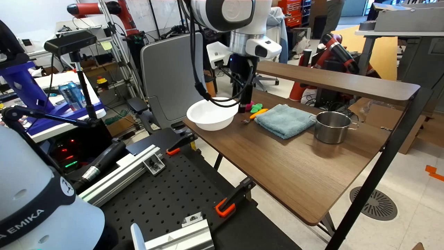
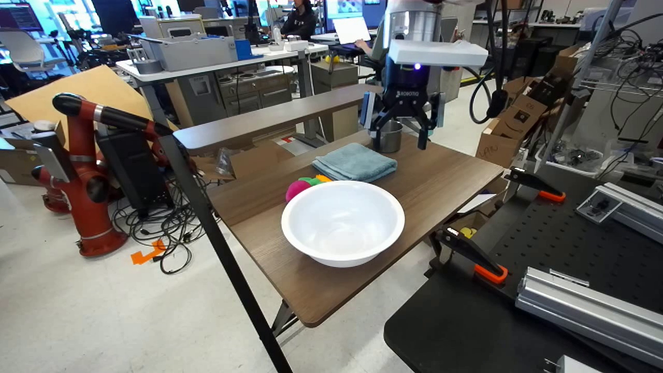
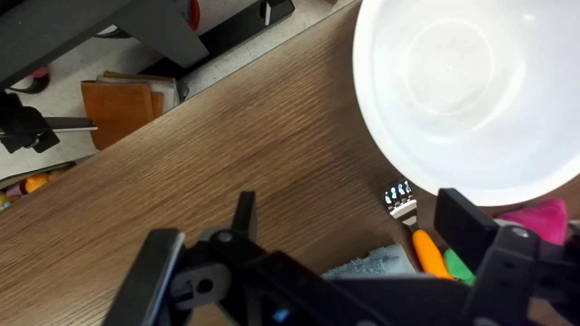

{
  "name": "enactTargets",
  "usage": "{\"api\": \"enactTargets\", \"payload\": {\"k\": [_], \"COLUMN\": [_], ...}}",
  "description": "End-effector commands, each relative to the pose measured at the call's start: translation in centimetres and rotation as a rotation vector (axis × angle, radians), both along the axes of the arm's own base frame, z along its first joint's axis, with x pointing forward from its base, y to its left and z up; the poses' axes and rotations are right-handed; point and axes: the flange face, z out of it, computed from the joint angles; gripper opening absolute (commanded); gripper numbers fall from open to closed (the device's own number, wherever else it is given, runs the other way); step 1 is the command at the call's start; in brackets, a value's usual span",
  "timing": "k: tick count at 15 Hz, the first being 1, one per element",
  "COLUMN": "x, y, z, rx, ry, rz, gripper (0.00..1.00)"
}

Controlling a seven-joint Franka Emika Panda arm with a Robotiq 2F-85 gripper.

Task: Move the orange fork to the right side of the table

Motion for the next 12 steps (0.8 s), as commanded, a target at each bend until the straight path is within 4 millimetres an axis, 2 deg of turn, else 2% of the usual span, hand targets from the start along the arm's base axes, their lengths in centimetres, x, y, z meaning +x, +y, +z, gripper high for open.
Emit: {"api": "enactTargets", "payload": {"k": [1,6,12], "x": [1.5,4.0,6.7], "y": [-0.1,0.4,2.5], "z": [-1.2,-3.5,-6.7], "rx": [-0.03,-0.031,-0.05], "ry": [-0.022,0.0,0.02], "rz": [-0.038,-0.083,-0.127], "gripper": [1.0,1.0,1.0]}}
